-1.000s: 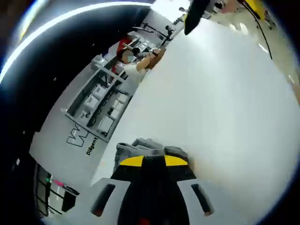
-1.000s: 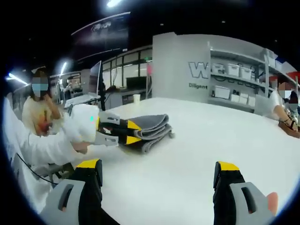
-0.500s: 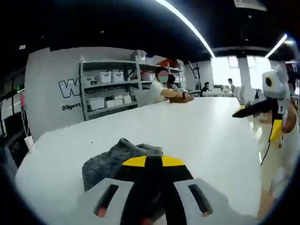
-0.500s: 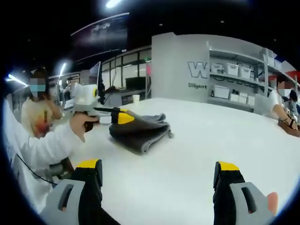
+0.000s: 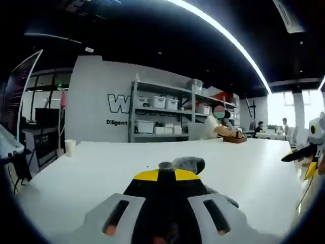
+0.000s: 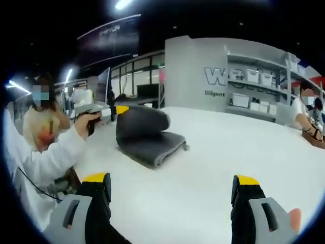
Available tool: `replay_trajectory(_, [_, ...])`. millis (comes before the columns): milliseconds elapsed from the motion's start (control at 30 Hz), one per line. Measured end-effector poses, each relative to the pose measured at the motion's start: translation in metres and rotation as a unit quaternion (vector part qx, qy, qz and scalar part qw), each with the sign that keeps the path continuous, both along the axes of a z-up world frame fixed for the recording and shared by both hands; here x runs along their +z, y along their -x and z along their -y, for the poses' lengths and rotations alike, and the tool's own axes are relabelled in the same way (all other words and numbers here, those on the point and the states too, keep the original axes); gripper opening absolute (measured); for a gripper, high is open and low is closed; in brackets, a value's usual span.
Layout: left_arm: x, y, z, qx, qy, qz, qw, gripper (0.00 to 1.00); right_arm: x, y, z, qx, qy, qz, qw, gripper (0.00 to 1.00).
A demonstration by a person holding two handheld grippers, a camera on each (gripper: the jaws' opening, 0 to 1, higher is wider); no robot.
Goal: Open the folded towel by lifting each exposed corner and separating the folded layers until the towel lies flat within the target outline without major curled edges
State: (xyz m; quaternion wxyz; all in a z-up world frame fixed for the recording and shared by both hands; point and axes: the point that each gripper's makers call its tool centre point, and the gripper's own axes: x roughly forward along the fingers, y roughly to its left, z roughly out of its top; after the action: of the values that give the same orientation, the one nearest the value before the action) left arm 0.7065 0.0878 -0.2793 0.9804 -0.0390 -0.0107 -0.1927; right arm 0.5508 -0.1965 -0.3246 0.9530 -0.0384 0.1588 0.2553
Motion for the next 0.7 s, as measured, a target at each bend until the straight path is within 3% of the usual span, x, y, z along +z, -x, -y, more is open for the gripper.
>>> replay_trajectory(267, [-0.011,0.0,-0.04,0.058,0.005,-0.006,0.9983,0.07,0.001,0.001,0.001,-0.002,0.001,0.001,1.0,0.99])
replay_trajectory(467, [-0.022,0.002,-0.064,0.101,-0.04,-0.014,0.994,0.07,0.0,0.001,0.0,0.001,0.0,-0.001,1.0,0.99])
replay_trajectory(700, [-0.045,0.009,-0.094,0.144,-0.102,-0.042,0.9835,0.07,0.0,0.001,0.001,0.002,-0.001,-0.002,1.0,0.99])
